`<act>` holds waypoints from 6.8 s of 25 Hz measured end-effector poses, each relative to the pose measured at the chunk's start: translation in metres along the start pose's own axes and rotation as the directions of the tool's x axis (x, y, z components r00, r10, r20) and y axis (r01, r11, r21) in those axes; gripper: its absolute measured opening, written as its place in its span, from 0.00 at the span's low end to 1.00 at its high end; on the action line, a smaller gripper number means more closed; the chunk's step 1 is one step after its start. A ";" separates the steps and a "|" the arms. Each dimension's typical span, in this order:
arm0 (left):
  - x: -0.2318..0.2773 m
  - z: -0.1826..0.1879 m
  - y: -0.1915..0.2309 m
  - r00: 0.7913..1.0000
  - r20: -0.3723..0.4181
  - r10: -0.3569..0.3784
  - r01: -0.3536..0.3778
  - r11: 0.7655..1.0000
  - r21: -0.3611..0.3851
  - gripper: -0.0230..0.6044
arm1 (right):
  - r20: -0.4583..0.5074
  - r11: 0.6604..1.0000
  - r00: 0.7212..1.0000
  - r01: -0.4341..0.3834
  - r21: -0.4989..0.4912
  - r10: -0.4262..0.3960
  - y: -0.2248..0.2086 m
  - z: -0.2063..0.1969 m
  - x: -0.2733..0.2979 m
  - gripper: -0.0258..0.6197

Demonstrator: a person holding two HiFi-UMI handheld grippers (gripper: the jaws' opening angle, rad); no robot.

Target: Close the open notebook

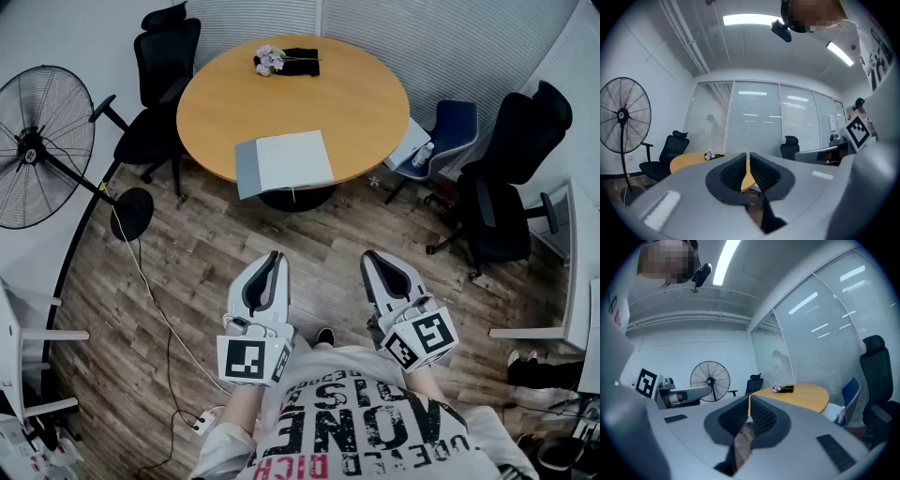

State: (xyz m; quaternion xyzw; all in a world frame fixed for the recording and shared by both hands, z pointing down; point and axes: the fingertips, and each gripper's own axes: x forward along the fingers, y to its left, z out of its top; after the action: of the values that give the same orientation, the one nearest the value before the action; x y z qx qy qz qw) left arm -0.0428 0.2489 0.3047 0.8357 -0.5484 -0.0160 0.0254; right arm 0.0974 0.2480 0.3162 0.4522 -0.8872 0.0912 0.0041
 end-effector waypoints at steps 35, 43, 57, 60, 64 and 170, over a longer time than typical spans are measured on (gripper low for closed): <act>-0.047 -0.030 -0.050 0.996 -0.074 -0.048 0.048 0.999 0.004 0.15 | -0.010 0.998 0.998 -0.061 0.019 0.061 0.033 -0.014 -0.041 0.07; -0.031 -0.029 -0.041 0.997 -0.064 -0.038 0.037 0.999 -0.011 0.15 | -0.021 0.998 0.998 -0.057 0.038 0.058 0.023 -0.016 -0.031 0.07; 0.045 -0.009 0.035 0.997 -0.043 -0.068 0.066 0.997 -0.050 0.15 | -0.020 0.999 1.000 0.016 0.044 -0.015 0.003 0.003 0.060 0.07; 0.060 -0.004 0.051 0.995 -0.041 -0.089 0.087 0.995 -0.049 0.15 | -0.020 0.999 0.999 0.027 0.042 -0.026 0.003 0.009 0.082 0.07; 0.073 -0.002 0.073 0.993 -0.045 -0.111 0.109 0.993 -0.048 0.15 | -0.027 0.998 0.999 0.039 0.045 -0.038 0.008 0.009 0.106 0.07; 0.298 -0.033 0.236 0.992 -0.117 -0.046 0.032 0.993 -0.118 0.15 | -0.070 0.996 0.997 0.031 0.089 -0.025 -0.143 0.031 0.360 0.07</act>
State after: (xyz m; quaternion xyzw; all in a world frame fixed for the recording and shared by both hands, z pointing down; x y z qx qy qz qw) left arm -0.1388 -0.1174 0.3517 0.8428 -0.5277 0.0020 0.1062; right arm 0.0023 -0.1279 0.3410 0.4607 -0.8752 0.1464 0.0156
